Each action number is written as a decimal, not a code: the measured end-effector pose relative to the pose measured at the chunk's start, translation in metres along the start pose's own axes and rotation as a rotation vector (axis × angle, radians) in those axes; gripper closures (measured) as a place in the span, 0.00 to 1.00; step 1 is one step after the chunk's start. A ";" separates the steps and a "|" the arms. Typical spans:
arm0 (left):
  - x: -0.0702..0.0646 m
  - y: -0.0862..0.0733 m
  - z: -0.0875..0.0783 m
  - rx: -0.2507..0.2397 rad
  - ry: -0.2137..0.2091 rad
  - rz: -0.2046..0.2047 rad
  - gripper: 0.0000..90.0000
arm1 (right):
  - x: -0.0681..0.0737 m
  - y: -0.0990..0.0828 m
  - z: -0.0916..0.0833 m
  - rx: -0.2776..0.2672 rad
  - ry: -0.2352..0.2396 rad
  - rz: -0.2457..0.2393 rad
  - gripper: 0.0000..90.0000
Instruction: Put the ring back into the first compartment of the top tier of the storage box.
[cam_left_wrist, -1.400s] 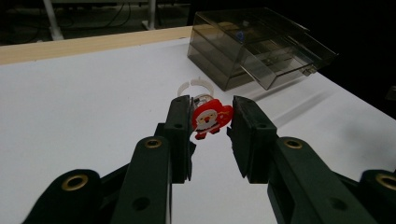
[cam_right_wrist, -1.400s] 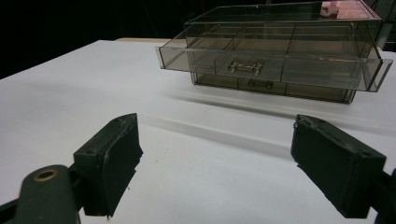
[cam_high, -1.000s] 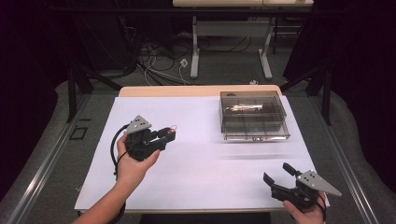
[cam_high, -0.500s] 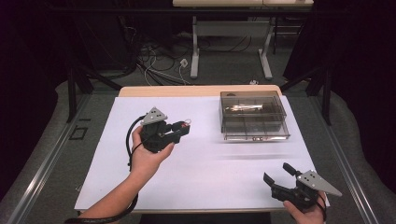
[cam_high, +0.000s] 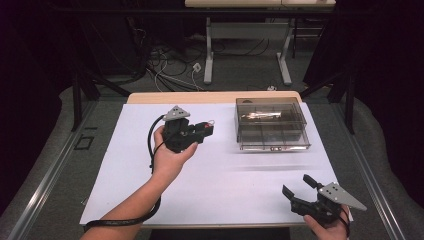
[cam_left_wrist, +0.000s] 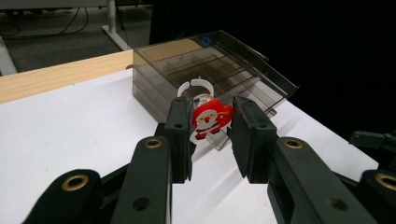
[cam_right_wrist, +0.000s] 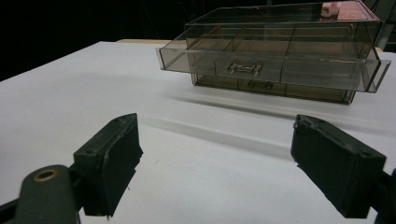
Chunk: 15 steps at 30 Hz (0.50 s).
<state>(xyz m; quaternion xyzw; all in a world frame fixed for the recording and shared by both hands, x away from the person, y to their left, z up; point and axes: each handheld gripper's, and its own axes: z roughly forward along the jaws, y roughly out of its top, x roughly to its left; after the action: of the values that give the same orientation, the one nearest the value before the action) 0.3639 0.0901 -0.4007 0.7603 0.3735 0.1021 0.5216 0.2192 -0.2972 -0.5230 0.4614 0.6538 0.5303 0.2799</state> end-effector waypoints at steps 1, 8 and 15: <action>0.000 0.002 0.004 0.002 0.005 -0.002 0.76 | 0.000 0.000 0.000 0.005 0.001 -0.001 0.17; -0.002 0.011 0.019 0.001 0.015 -0.008 0.76 | 0.000 0.000 0.000 0.002 0.001 -0.004 0.17; -0.007 0.018 0.031 0.008 0.027 0.003 0.76 | 0.000 0.000 0.000 -0.001 0.001 0.002 0.17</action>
<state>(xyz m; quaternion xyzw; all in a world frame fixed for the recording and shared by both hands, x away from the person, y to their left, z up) 0.3842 0.0601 -0.3972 0.7615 0.3796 0.1115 0.5134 0.2194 -0.2975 -0.5233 0.4619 0.6530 0.5312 0.2793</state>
